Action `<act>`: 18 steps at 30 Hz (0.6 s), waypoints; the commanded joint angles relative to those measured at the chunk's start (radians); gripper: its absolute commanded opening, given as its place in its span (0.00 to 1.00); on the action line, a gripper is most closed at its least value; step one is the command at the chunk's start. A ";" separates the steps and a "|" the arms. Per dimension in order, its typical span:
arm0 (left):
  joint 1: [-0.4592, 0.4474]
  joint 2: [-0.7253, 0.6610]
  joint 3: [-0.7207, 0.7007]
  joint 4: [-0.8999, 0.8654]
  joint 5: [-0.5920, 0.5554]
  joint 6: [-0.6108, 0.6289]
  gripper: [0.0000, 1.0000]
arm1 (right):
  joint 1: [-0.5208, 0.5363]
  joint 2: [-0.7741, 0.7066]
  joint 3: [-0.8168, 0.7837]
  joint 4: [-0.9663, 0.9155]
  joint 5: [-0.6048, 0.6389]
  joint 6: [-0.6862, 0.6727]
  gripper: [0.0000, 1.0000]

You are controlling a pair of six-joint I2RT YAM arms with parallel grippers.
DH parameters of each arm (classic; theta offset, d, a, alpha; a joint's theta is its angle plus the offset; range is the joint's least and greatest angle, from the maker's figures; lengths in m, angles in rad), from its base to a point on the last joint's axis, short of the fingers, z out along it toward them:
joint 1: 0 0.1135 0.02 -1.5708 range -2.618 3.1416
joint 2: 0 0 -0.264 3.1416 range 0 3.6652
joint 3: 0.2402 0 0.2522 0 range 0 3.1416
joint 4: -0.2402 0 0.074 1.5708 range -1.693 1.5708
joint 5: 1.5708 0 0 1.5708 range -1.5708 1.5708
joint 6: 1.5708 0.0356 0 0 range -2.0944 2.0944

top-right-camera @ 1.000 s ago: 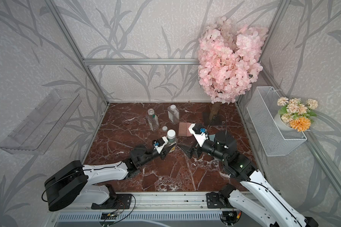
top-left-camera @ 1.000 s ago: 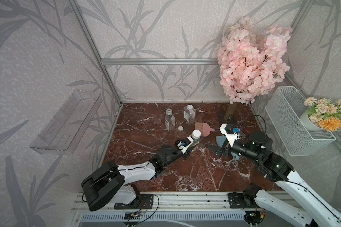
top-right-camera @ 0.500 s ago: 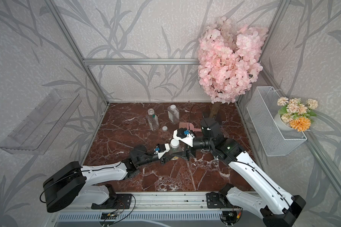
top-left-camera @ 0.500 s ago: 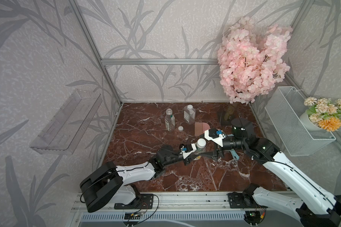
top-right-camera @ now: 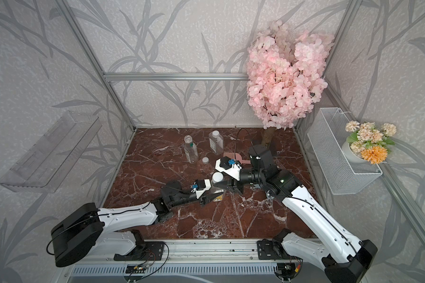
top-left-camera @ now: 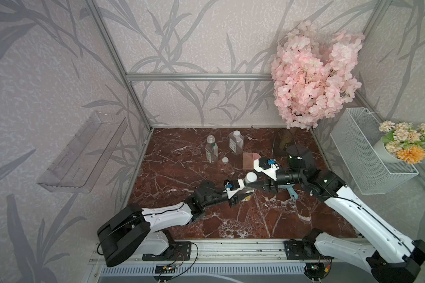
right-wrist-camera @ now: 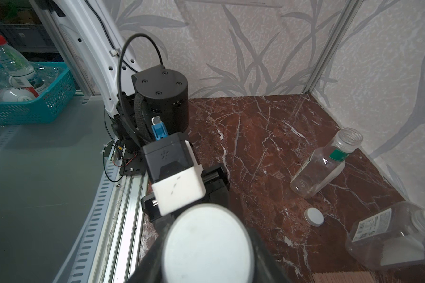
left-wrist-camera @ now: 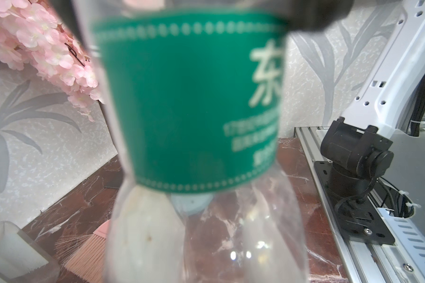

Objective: Screw on the bottle caps
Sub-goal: Place the plastic bottle at the center of the board.

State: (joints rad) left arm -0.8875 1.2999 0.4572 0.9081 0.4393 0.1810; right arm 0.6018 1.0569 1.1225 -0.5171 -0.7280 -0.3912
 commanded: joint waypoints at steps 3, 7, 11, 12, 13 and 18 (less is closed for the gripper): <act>0.004 -0.045 -0.013 0.012 -0.079 0.014 0.80 | -0.051 -0.018 -0.031 0.070 0.086 0.117 0.28; 0.008 -0.081 -0.039 -0.023 -0.177 0.027 0.96 | -0.126 -0.016 -0.050 0.103 0.163 0.197 0.21; 0.016 -0.128 -0.076 -0.040 -0.303 0.032 1.00 | -0.182 0.016 -0.078 0.195 0.332 0.266 0.18; 0.018 -0.139 -0.083 -0.049 -0.339 0.030 1.00 | -0.190 0.027 -0.085 0.230 0.379 0.284 0.16; 0.021 -0.151 -0.091 -0.058 -0.379 0.025 1.00 | -0.196 0.043 -0.094 0.279 0.436 0.302 0.16; 0.044 -0.208 -0.115 -0.099 -0.532 -0.020 1.00 | -0.200 0.169 -0.110 0.510 0.675 0.352 0.14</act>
State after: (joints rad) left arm -0.8562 1.1210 0.3542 0.8352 0.0395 0.1894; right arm 0.4053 1.1744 1.0229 -0.2050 -0.2390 -0.0959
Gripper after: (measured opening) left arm 0.999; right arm 0.447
